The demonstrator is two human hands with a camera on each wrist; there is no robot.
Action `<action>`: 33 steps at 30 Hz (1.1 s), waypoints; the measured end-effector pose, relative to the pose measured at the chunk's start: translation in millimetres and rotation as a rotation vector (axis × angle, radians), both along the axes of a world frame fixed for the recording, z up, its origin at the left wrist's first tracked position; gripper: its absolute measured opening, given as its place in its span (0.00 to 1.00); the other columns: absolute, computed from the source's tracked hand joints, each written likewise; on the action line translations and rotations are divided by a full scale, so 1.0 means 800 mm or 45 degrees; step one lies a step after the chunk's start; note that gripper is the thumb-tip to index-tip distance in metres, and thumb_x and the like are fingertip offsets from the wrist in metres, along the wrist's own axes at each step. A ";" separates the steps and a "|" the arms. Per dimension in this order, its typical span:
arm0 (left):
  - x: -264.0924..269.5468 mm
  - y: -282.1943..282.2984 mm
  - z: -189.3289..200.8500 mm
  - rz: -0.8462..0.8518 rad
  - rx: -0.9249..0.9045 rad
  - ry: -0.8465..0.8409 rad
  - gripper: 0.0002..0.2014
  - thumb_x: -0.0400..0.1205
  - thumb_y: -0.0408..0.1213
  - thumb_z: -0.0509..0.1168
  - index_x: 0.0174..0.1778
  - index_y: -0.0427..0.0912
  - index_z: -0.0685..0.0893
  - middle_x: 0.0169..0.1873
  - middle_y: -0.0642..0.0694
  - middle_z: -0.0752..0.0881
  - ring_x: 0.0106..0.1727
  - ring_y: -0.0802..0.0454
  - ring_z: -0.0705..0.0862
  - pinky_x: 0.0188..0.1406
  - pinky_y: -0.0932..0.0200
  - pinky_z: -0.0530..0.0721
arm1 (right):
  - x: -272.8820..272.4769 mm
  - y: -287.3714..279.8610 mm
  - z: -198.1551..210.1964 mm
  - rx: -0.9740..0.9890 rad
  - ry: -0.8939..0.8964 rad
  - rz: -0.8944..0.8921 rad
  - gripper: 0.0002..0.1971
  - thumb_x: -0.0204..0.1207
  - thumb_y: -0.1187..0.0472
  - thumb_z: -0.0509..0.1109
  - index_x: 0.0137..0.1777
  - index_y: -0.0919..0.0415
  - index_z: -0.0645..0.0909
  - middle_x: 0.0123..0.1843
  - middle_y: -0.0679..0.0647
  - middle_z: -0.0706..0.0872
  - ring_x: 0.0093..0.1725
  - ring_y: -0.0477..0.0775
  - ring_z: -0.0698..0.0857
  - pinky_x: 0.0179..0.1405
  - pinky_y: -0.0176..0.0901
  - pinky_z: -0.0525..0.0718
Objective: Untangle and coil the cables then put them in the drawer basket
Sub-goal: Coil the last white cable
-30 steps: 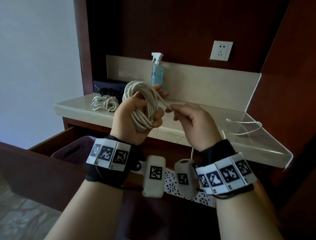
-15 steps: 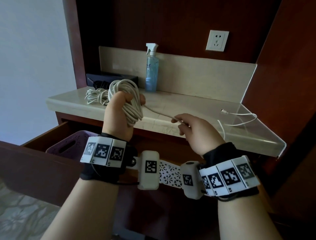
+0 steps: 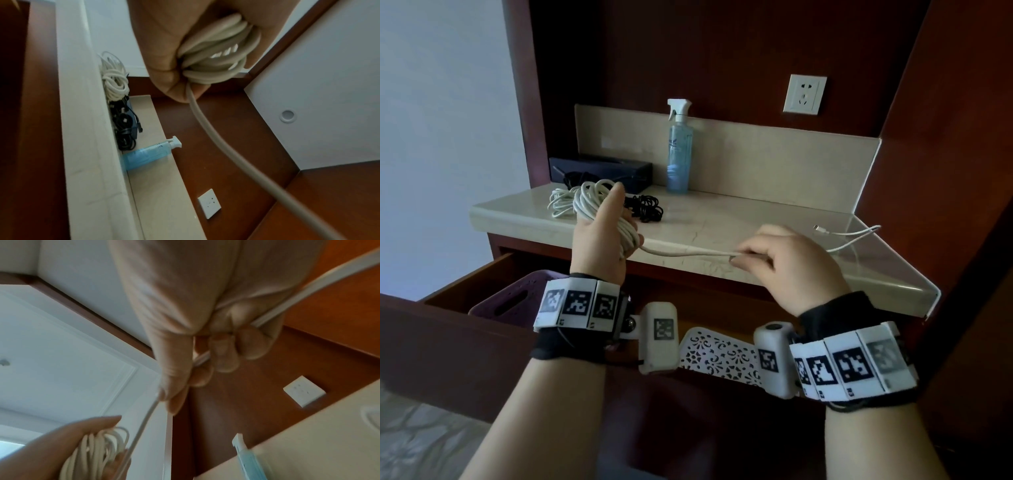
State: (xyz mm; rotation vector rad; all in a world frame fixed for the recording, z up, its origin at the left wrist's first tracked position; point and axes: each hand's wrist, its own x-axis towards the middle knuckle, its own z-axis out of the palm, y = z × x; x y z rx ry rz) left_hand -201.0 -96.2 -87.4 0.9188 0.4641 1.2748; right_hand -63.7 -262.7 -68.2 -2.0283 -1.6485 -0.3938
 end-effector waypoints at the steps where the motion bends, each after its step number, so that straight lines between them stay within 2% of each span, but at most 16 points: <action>1: -0.001 -0.002 -0.001 -0.011 0.055 0.044 0.13 0.80 0.48 0.67 0.47 0.41 0.76 0.31 0.48 0.77 0.24 0.58 0.77 0.25 0.62 0.79 | -0.001 -0.006 0.005 0.068 -0.054 0.021 0.09 0.78 0.50 0.66 0.51 0.48 0.86 0.40 0.39 0.77 0.39 0.42 0.75 0.35 0.28 0.68; 4: -0.001 -0.020 0.002 -0.214 0.256 0.230 0.23 0.67 0.59 0.67 0.44 0.43 0.76 0.31 0.48 0.78 0.28 0.55 0.76 0.27 0.62 0.80 | -0.010 -0.017 0.021 0.325 -0.144 0.215 0.10 0.75 0.50 0.66 0.46 0.50 0.88 0.37 0.42 0.78 0.33 0.45 0.75 0.29 0.36 0.72; 6: 0.000 -0.037 0.003 -0.350 0.419 0.436 0.28 0.63 0.62 0.62 0.45 0.41 0.77 0.31 0.48 0.80 0.29 0.56 0.79 0.28 0.64 0.81 | -0.017 -0.017 0.029 0.437 -0.161 0.330 0.12 0.74 0.51 0.64 0.46 0.52 0.88 0.36 0.45 0.79 0.32 0.47 0.75 0.26 0.41 0.75; 8: 0.000 -0.047 0.001 -0.443 0.602 0.618 0.35 0.60 0.72 0.61 0.46 0.42 0.79 0.28 0.50 0.85 0.29 0.59 0.83 0.27 0.66 0.82 | -0.022 -0.014 0.035 0.502 -0.147 0.403 0.11 0.75 0.52 0.65 0.46 0.53 0.89 0.36 0.46 0.79 0.33 0.48 0.76 0.27 0.43 0.76; 10: -0.003 -0.046 -0.003 -0.533 0.824 0.732 0.46 0.50 0.83 0.61 0.50 0.46 0.80 0.32 0.53 0.88 0.34 0.59 0.86 0.34 0.60 0.82 | -0.022 -0.009 0.038 0.551 -0.143 0.416 0.11 0.75 0.53 0.66 0.46 0.54 0.89 0.37 0.44 0.77 0.33 0.48 0.76 0.28 0.43 0.76; 11: -0.003 -0.047 -0.004 -0.583 0.917 0.795 0.47 0.49 0.84 0.62 0.52 0.49 0.79 0.34 0.56 0.88 0.37 0.59 0.86 0.37 0.59 0.81 | -0.021 -0.006 0.039 0.567 -0.143 0.409 0.11 0.74 0.52 0.66 0.46 0.54 0.89 0.37 0.43 0.77 0.34 0.47 0.76 0.29 0.41 0.75; 12: -0.003 -0.049 -0.002 -0.638 0.972 0.842 0.45 0.50 0.82 0.65 0.52 0.51 0.79 0.34 0.59 0.88 0.38 0.62 0.85 0.40 0.61 0.79 | -0.021 -0.003 0.039 0.576 -0.142 0.402 0.11 0.74 0.52 0.66 0.46 0.53 0.89 0.37 0.43 0.76 0.34 0.46 0.76 0.30 0.39 0.74; 14: -0.001 -0.055 0.003 -0.700 0.961 0.896 0.34 0.52 0.68 0.73 0.48 0.53 0.79 0.32 0.65 0.87 0.37 0.67 0.84 0.42 0.64 0.77 | -0.020 0.004 0.041 0.583 -0.134 0.399 0.11 0.74 0.52 0.66 0.46 0.53 0.89 0.37 0.42 0.76 0.34 0.43 0.75 0.31 0.35 0.72; 15: 0.001 -0.057 0.005 -0.695 0.958 0.922 0.29 0.52 0.62 0.74 0.46 0.53 0.80 0.31 0.64 0.86 0.36 0.68 0.83 0.43 0.63 0.77 | -0.020 0.006 0.042 0.589 -0.125 0.398 0.11 0.74 0.52 0.67 0.45 0.52 0.89 0.37 0.42 0.75 0.34 0.42 0.74 0.32 0.33 0.71; 18: 0.001 -0.059 0.009 -0.607 0.979 0.992 0.21 0.57 0.52 0.74 0.44 0.50 0.82 0.29 0.58 0.85 0.35 0.62 0.83 0.43 0.57 0.81 | -0.017 0.011 0.045 0.636 -0.085 0.394 0.07 0.74 0.55 0.70 0.45 0.53 0.90 0.36 0.42 0.75 0.34 0.42 0.74 0.32 0.34 0.71; 20: -0.002 -0.058 0.010 -0.638 0.947 0.997 0.23 0.55 0.51 0.71 0.43 0.44 0.83 0.31 0.50 0.86 0.36 0.53 0.84 0.44 0.47 0.81 | -0.016 0.014 0.046 0.669 -0.083 0.397 0.08 0.74 0.55 0.70 0.46 0.54 0.90 0.36 0.43 0.76 0.33 0.44 0.75 0.32 0.36 0.72; 22: -0.005 -0.057 0.009 -0.701 0.915 0.948 0.25 0.53 0.51 0.68 0.43 0.40 0.83 0.33 0.43 0.86 0.37 0.45 0.84 0.43 0.43 0.81 | -0.017 0.018 0.046 0.688 -0.058 0.430 0.11 0.74 0.52 0.68 0.46 0.55 0.90 0.33 0.43 0.76 0.31 0.43 0.74 0.32 0.34 0.71; 24: -0.005 -0.054 0.004 -0.775 0.927 0.849 0.23 0.55 0.47 0.68 0.43 0.40 0.82 0.32 0.43 0.85 0.35 0.44 0.83 0.37 0.47 0.81 | -0.015 0.022 0.045 0.688 -0.008 0.449 0.12 0.73 0.50 0.68 0.45 0.55 0.89 0.31 0.38 0.73 0.30 0.40 0.72 0.32 0.29 0.69; 27: -0.004 -0.050 0.000 -1.039 0.734 0.391 0.19 0.60 0.35 0.66 0.46 0.32 0.77 0.31 0.41 0.82 0.29 0.44 0.80 0.26 0.56 0.81 | -0.003 0.024 0.039 0.628 0.081 0.410 0.12 0.75 0.51 0.68 0.51 0.54 0.88 0.32 0.38 0.75 0.34 0.39 0.75 0.36 0.30 0.73; 30: -0.003 -0.040 0.004 -1.220 0.531 -0.103 0.21 0.62 0.32 0.70 0.50 0.33 0.75 0.34 0.41 0.79 0.29 0.48 0.79 0.25 0.59 0.81 | 0.014 0.019 0.026 0.456 0.183 0.206 0.14 0.82 0.60 0.62 0.64 0.48 0.81 0.37 0.44 0.78 0.38 0.46 0.78 0.41 0.43 0.76; 33: 0.000 -0.033 0.008 -1.113 0.402 -0.239 0.20 0.61 0.36 0.71 0.48 0.37 0.80 0.33 0.42 0.78 0.29 0.50 0.78 0.26 0.61 0.80 | 0.021 0.016 0.008 0.309 0.258 0.088 0.19 0.84 0.61 0.56 0.69 0.40 0.75 0.38 0.40 0.76 0.37 0.39 0.74 0.42 0.38 0.73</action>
